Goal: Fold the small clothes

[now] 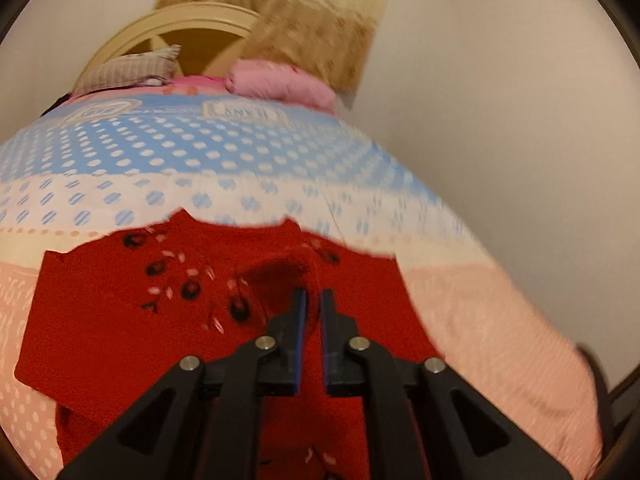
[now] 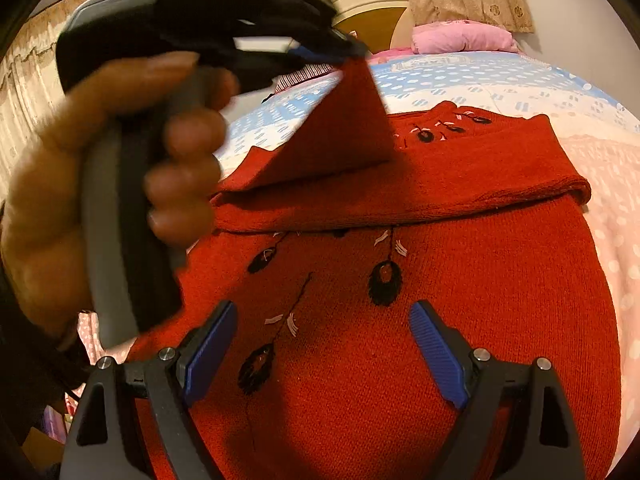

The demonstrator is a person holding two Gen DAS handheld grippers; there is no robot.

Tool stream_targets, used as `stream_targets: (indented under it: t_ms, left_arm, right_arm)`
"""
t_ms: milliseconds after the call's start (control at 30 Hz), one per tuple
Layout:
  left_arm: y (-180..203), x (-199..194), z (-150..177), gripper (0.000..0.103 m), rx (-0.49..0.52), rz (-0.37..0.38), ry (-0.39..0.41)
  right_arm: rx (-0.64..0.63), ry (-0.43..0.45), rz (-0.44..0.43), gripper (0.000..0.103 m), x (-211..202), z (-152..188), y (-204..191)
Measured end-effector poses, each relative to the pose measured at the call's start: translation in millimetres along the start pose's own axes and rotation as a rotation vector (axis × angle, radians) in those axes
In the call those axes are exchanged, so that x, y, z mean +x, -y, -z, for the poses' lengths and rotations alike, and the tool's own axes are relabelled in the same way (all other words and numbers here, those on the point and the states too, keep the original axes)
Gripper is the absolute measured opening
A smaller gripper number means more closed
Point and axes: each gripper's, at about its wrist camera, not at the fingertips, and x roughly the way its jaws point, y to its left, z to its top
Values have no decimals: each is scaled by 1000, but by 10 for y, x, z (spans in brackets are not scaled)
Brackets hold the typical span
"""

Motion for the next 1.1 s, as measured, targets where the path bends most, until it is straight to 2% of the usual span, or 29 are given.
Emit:
stream_targets:
  t_ms: [67, 100, 133, 167, 267, 400, 467, 533, 600, 633, 700, 767, 800, 900, 1033, 1100]
  left_arm:
    - [123, -53, 58, 36, 81, -16, -14]
    - [143, -133, 81, 58, 108, -33, 10]
    - [137, -225, 99, 72, 131, -39, 44]
    - [106, -382, 127, 75, 160, -45, 95]
    - [-113, -594, 154, 79, 189, -77, 116]
    - [-661, -704, 406, 81, 199, -254, 82]
    - [-928, -655, 577, 81, 180, -333, 35]
    - [-1227, -550, 743, 81, 128, -391, -42]
    - [-1417, -433, 813, 82, 100, -432, -87]
    - [-1498, -386, 805, 86, 61, -413, -113]
    - [-1585, -385, 774, 92, -3, -396, -109]
    - [-1631, -382, 756, 97, -5, -446, -104]
    - [-1684, -381, 760, 100, -30, -442, -105]
    - [-1864, -440, 804, 101, -118, -386, -107]
    - [-2018, -451, 894, 103, -211, -331, -114]
    - [-1989, -438, 901, 103, -201, -337, -113]
  right_arm:
    - [-11, 2, 3, 89, -3, 12, -16]
    - [-10, 5, 2, 89, -9, 16, -16]
    - [-6, 8, -3, 89, -15, 21, -7]
    - [-2, 10, -8, 89, -20, 23, 1]
    - [14, 14, -26, 89, -32, 25, 36]
    - [13, 17, -20, 89, -36, 25, 36]
    - [9, 15, -13, 89, -35, 28, 23]
    - [6, 14, -7, 89, -30, 22, 18]
    - [5, 12, -1, 89, -23, 23, 3]
    - [5, 11, 3, 89, -17, 22, -1]
    - [3, 9, 14, 89, -10, 15, -2]
    - [26, 21, 22, 89, -63, 8, 21]
    - [54, 17, 10, 89, -87, 2, 56]
    - [175, 39, -13, 89, -255, -64, 245]
    - [215, 59, 79, 89, -404, -428, 488]
    - [211, 47, 101, 88, -365, -599, 571]
